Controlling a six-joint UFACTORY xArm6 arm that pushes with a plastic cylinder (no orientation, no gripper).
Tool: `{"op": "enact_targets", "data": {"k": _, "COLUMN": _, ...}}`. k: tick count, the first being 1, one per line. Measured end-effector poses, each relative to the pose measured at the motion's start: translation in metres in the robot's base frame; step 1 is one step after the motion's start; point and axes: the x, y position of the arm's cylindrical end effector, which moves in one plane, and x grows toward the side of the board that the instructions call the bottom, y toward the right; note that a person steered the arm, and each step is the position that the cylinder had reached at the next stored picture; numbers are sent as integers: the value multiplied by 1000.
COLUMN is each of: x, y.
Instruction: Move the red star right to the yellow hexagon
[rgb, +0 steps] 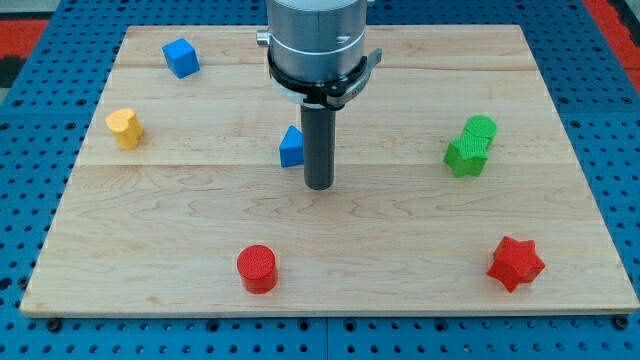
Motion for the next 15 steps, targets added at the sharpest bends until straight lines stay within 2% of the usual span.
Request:
{"op": "enact_targets", "data": {"k": 1, "x": 0, "y": 8}}
{"op": "enact_targets", "data": {"k": 2, "x": 23, "y": 44}}
{"op": "enact_targets", "data": {"k": 3, "x": 58, "y": 58}}
{"op": "enact_targets", "data": {"k": 4, "x": 94, "y": 42}}
{"op": "enact_targets", "data": {"k": 5, "x": 76, "y": 97}}
{"op": "enact_targets", "data": {"k": 6, "x": 42, "y": 204}}
{"op": "enact_targets", "data": {"k": 8, "x": 56, "y": 322}}
{"op": "enact_targets", "data": {"k": 9, "x": 92, "y": 316}}
{"op": "enact_targets", "data": {"k": 10, "x": 133, "y": 263}}
{"op": "enact_targets", "data": {"k": 11, "x": 123, "y": 192}}
{"op": "enact_targets", "data": {"k": 12, "x": 83, "y": 126}}
{"op": "enact_targets", "data": {"k": 15, "x": -70, "y": 101}}
